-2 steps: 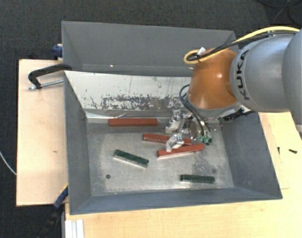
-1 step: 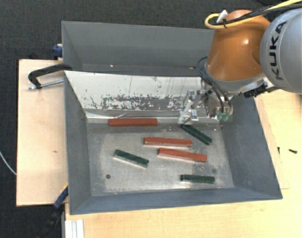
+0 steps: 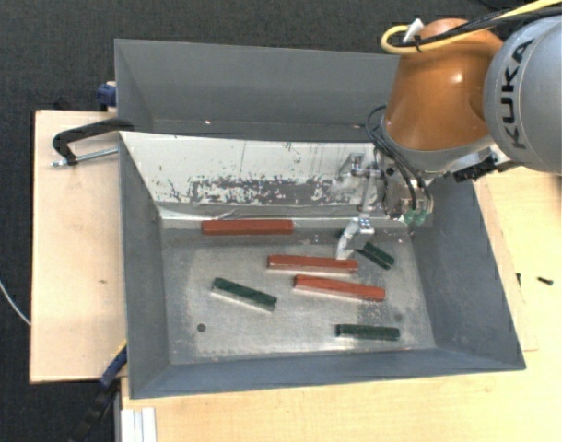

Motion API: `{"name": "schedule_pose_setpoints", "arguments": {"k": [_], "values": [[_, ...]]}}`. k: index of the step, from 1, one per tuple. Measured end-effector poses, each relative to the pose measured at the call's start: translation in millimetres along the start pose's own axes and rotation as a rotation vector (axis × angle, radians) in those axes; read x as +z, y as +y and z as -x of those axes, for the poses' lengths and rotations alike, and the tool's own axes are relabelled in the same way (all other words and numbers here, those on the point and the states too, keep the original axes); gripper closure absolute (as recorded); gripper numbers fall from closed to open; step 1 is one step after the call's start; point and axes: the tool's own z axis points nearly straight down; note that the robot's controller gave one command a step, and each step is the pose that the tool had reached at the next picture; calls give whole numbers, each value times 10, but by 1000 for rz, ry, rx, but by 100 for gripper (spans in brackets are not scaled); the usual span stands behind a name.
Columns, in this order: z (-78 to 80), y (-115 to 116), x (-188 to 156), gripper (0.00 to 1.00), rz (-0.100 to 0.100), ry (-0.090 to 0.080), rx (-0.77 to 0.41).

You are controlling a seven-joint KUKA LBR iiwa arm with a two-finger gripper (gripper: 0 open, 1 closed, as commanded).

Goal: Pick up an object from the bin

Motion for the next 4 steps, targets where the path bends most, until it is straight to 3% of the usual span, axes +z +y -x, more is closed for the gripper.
{"name": "schedule_pose_setpoints", "arguments": {"k": [1,2,3,4], "values": [[0,0,0,0,0,0,0],[-38,38,483,0,-1,-3,-59],[-20,71,1316,100,1,7,-57],[-20,71,1316,100,1,7,-57]]}}
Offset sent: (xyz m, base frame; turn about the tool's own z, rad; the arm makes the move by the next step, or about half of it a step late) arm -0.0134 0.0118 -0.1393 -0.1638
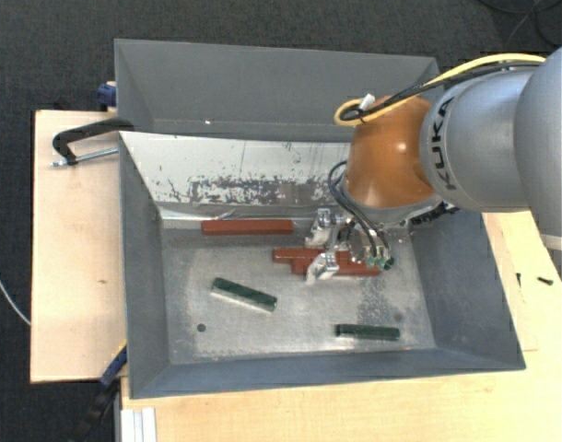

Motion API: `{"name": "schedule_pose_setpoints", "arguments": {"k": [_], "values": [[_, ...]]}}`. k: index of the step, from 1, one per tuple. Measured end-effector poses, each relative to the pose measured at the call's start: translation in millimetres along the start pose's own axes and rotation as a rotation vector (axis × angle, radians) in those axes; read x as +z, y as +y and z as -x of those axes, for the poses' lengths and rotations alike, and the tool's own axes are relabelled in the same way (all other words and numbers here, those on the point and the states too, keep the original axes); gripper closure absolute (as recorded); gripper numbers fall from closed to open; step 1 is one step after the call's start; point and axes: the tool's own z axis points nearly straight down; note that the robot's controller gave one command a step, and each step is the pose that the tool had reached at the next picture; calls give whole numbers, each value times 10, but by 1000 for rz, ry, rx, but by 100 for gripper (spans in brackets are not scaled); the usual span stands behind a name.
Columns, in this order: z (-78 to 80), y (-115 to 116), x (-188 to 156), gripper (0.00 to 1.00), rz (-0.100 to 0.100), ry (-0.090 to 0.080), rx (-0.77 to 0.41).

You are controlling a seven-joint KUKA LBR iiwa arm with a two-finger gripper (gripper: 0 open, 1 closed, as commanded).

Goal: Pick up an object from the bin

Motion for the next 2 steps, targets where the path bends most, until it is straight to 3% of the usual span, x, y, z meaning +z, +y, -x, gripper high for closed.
{"name": "schedule_pose_setpoints", "arguments": {"k": [1,2], "values": [[75,-81,6,100,9,6,-41],[-25,-6,-1356,100,-1,-6,-26]]}}
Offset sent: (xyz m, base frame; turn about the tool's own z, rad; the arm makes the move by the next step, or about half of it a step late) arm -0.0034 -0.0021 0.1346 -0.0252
